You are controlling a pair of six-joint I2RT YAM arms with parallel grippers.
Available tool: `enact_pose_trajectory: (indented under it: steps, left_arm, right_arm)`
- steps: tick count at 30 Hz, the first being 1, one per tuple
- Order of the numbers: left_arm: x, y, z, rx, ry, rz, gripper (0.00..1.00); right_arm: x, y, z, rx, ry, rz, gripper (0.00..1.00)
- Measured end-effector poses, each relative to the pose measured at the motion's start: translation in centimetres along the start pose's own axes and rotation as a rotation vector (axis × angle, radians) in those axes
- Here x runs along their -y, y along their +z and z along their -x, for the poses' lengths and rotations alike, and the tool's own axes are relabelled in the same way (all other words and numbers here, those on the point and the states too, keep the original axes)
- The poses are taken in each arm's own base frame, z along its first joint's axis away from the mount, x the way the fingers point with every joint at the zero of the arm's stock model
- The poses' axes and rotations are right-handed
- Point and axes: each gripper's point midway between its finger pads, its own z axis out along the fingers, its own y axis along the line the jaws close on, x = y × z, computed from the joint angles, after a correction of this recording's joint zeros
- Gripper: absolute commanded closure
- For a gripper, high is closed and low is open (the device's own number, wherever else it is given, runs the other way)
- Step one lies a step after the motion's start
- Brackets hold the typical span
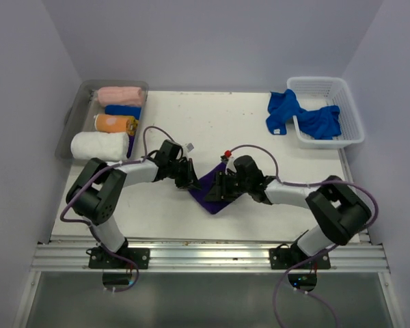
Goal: Roll the towels
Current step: Roll the towel
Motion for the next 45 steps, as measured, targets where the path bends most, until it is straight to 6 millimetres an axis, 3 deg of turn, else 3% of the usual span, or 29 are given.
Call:
enact_pose_trajectory:
  steps: [6, 7, 8, 10, 12, 14, 17, 20, 26, 32, 39, 45]
  left_arm:
    - [0.1, 0.3, 0.1, -0.002, 0.004, -0.01, 1.0]
    - [0.1, 0.3, 0.1, -0.002, 0.004, -0.01, 1.0]
    - [0.1, 0.3, 0.2, -0.002, 0.004, -0.01, 1.0]
    - [0.1, 0.3, 0.2, -0.002, 0.004, -0.01, 1.0]
    - [0.1, 0.3, 0.1, -0.002, 0.005, -0.01, 1.0]
    - [0.2, 0.3, 0.1, -0.003, 0.005, -0.01, 1.0]
    - [0.2, 0.3, 0.1, -0.004, 0.006, -0.01, 1.0]
    - [0.2, 0.3, 0.1, -0.004, 0.006, -0.008, 1.0]
    - [0.3, 0.3, 0.2, -0.006, 0.008, -0.004, 1.0]
    - [0.3, 0.2, 0.2, -0.01, 0.026, -0.001, 1.0]
    - [0.3, 0.2, 0.1, -0.012, 0.028, 0.0, 1.0]
    - [0.3, 0.2, 0.1, -0.013, 0.028, 0.0, 1.0]
  right_arm:
    - [0.2, -4.4, 1.5, 0.118, -0.109, -0.166, 0.47]
    - [0.1, -5.2, 1.6, 0.136, -0.135, -0.204, 0.52]
    - [-0.1, -5.7, 1.8, 0.151, -0.161, -0.233, 0.66]
    - [-1.2, -6.4, 1.9, 0.174, -0.241, -0.278, 0.78]
    - [-3.0, -6.3, 1.9, 0.175, -0.318, -0.298, 0.87]
    - [-4.8, -5.5, 1.8, 0.164, -0.385, -0.306, 0.88]
    - [-5.8, -3.7, 1.1, 0.13, -0.458, -0.326, 0.88]
    - [-4.0, -2.2, 0.0, 0.079, -0.483, -0.395, 0.89]
    - [1.0, -1.5, -1.2, 0.028, -0.474, -0.547, 0.91]
    - [1.1, -1.4, -1.1, 0.042, -0.465, -0.551, 0.91]
    - [0.3, -3.0, -0.2, 0.098, -0.478, -0.555, 0.91]
    - [3.1, -2.1, -1.9, 0.041, -0.474, -0.608, 0.92]
